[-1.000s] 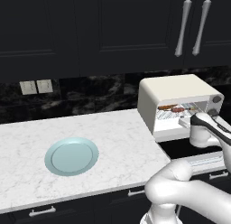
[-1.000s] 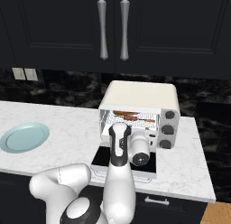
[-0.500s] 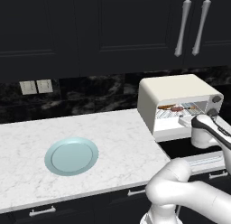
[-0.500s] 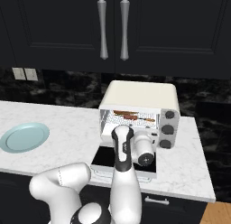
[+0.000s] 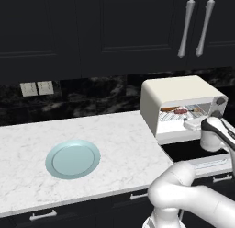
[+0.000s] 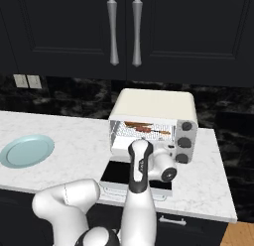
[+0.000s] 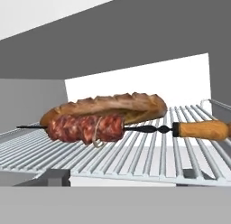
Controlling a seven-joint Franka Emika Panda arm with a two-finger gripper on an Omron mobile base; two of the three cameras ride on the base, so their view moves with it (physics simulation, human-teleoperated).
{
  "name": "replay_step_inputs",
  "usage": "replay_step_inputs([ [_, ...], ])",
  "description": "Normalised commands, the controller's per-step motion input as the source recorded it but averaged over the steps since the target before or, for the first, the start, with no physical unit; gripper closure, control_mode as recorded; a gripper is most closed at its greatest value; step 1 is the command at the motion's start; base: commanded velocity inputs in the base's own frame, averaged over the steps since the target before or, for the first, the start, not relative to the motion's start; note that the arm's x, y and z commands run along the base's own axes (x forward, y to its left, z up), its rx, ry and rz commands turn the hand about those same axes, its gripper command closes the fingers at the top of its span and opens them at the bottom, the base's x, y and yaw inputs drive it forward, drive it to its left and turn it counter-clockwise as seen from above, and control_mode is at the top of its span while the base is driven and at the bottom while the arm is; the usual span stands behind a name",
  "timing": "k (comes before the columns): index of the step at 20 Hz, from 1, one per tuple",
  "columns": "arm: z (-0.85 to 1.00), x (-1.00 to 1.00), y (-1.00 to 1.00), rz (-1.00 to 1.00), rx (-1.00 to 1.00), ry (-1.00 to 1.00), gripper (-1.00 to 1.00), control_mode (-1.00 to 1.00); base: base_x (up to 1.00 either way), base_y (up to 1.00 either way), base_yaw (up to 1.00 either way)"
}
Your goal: Pick up the kebab skewer and baguette bread, and place them inside the toaster oven. Close the toaster oven door and start by setting the timer.
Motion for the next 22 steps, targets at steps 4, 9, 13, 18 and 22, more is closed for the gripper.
replay_step_inputs([
  [4, 0.00, -0.40, 0.02, 0.00, 0.00, 0.00, -1.00, -1.00, 0.00, 0.00, 0.00],
  [9, 0.00, -0.34, 0.02, -0.03, 0.00, 0.00, -1.00, -1.00, 0.00, 0.00, 0.00],
  [13, 0.01, -0.20, 0.08, -0.07, 0.00, 0.00, -1.00, -1.00, 0.00, 0.00, 0.00],
  [18, 0.03, -0.34, -0.02, -0.02, 0.00, 0.00, -1.00, -1.00, 0.00, 0.00, 0.00],
  [22, 0.00, -0.65, -0.47, 0.06, 0.00, 0.00, -1.00, -1.00, 0.00, 0.00, 0.00],
])
